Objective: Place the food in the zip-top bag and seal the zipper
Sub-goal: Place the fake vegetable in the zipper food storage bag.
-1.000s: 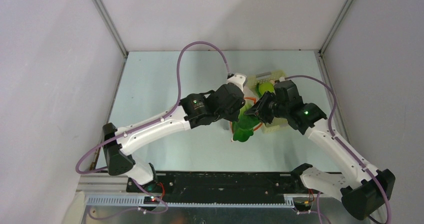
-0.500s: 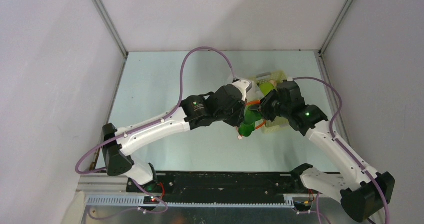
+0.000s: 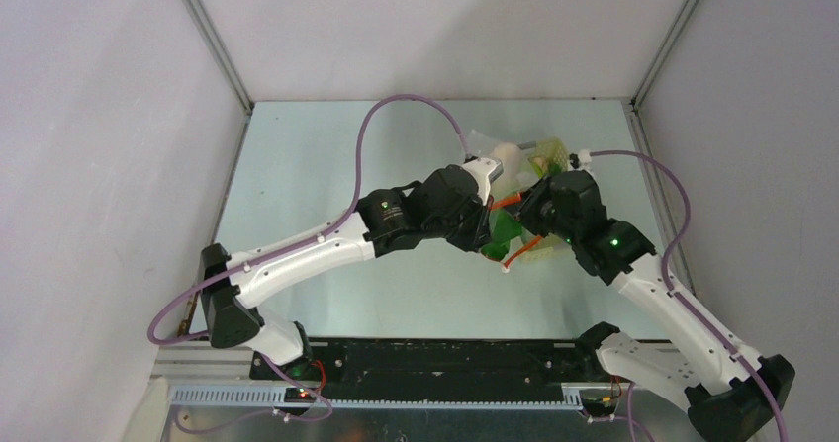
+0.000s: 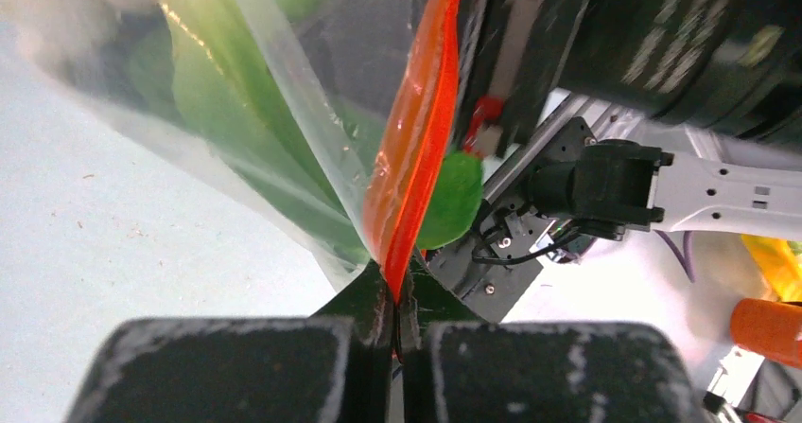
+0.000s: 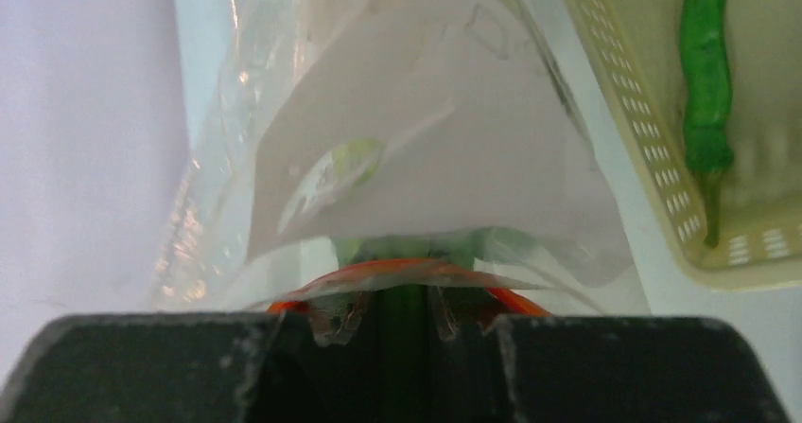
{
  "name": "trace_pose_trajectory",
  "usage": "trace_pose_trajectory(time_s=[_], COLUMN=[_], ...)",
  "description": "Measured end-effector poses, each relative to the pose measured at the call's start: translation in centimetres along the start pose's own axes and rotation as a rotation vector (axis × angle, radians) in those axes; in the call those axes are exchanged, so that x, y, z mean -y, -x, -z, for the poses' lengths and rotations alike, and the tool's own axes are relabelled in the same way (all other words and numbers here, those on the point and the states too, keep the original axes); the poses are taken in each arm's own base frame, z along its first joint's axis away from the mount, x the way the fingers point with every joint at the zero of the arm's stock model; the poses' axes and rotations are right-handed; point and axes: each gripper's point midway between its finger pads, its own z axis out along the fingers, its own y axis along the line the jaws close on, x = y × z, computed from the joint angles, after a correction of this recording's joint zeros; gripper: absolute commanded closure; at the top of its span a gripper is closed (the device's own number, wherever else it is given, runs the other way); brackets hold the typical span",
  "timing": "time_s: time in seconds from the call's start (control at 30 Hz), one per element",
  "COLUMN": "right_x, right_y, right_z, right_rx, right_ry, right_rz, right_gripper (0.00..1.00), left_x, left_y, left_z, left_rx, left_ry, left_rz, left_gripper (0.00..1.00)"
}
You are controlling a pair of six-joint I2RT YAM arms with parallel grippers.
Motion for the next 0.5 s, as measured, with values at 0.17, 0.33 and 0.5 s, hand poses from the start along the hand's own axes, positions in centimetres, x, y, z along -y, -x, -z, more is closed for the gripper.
trace_pose_trajectory(time_s=[0.17,0.33,0.5], right_x=[-0.9,-1.7,-2.6], right_y=[-2.7,-4.6,-5.7], right_z=[-1.5,-2.0,-2.6], right_rx=[-0.028,-0.022,-0.008], right_ry=[0.029,0.059,0.091], right_rz=[0.3,0.554,0.713], right_gripper=[1.0,1.0,1.0], left_x=[-1.3,-3.5,-5.5], left_y=[1.7,3.6,4.5], left_z=[1.9,4.8,7.3], left_rx=[0.022,0.077,0.117], left_ry=[-0.004,0.021,0.06], left_rz=[0.071,0.144,0.18], left_gripper=[1.0,1.0,0.99])
